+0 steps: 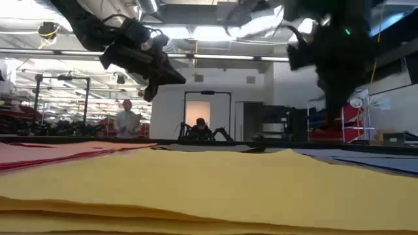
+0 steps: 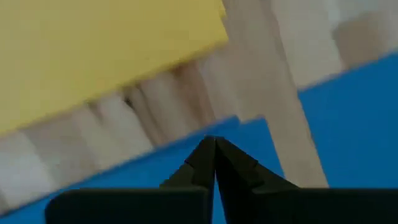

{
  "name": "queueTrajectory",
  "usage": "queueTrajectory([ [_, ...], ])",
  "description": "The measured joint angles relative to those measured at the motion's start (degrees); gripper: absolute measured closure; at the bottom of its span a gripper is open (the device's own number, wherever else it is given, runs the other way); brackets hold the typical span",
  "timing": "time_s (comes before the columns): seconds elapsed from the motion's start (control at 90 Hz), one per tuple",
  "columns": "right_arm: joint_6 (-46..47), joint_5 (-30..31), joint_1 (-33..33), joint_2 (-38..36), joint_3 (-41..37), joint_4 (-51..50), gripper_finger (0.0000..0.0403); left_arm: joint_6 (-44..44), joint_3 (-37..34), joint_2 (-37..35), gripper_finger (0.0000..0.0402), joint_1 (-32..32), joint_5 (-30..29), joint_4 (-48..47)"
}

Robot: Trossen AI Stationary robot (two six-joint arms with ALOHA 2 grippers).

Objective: Organize paper
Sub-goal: Stack the blue color paper on top of the other blue color paper

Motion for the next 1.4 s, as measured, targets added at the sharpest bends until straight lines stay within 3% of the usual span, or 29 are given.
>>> queueTrajectory([
  [0.489,3.5,6.6,-5.2,0.0,-9.9,7.4,0.0403,2.0,0.0,0.0,0.0402,1.3,-1.5,-1.6],
  [0.667,4.1,4.3,-6.1,-0.3,-13.7,11.1,0.0403,2.1,0.0,0.0,0.0402,1.3,-1.6,-1.6],
  [1.078,7.1,-3.7,-5.9,-1.9,-12.8,10.4,0.0403,2.7,0.0,0.0,0.0402,1.3,-2.0,-2.7],
  [1.4,8.3,-2.1,-5.9,-3.2,-12.3,10.9,0.0403,2.6,0.0,0.0,0.0402,1.3,-2.0,-2.7],
])
